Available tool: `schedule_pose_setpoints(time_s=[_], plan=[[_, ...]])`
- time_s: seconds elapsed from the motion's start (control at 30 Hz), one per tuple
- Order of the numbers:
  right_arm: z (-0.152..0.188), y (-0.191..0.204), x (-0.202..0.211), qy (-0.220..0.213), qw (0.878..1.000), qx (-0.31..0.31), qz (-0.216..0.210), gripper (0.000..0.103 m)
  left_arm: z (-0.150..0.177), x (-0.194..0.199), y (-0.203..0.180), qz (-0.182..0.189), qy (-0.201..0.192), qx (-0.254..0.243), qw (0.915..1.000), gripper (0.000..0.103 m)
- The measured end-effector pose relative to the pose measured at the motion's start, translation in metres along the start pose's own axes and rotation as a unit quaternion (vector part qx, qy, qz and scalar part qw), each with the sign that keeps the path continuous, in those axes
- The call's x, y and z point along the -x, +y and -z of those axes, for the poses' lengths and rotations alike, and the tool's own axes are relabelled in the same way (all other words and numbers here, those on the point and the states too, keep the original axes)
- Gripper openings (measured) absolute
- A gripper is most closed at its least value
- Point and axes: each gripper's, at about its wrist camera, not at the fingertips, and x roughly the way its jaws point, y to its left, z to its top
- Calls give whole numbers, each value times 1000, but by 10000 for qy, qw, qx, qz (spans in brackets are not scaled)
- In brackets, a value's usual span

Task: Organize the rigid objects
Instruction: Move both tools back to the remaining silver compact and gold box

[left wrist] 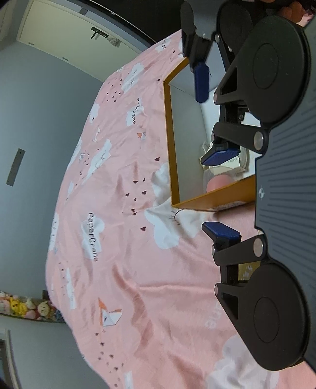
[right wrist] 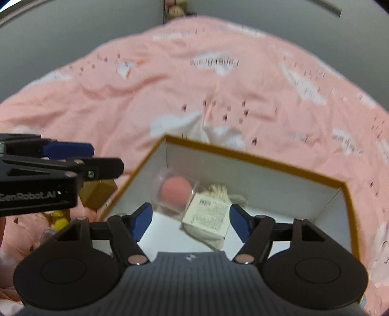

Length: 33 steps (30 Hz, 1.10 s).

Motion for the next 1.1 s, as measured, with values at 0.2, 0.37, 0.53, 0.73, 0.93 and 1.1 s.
schedule_pose_setpoints(time_s=[0.2,0.37,0.53,0.73,0.93,1.1], plan=[[12,22,28,-672,9977,40,-112,70,13,23,-3,-340,-461,-305,9979,63],[28,45,47,-1418,9894,217,209,87,21,44,6,-587,-756,-375,9947,65],[34,59,56,-1805,9832,259,-19,92,30,56,25,-745,-843,-216,9934,71],[29,78,49,-1529,9855,378,-630,92,39,63,62,-689,-499,309,9959,82],[23,110,35,-1191,9849,840,-933,92,49,66,95,-952,-98,575,9937,82],[19,137,11,-727,9815,1364,-1128,81,56,68,114,-932,178,586,9938,82]])
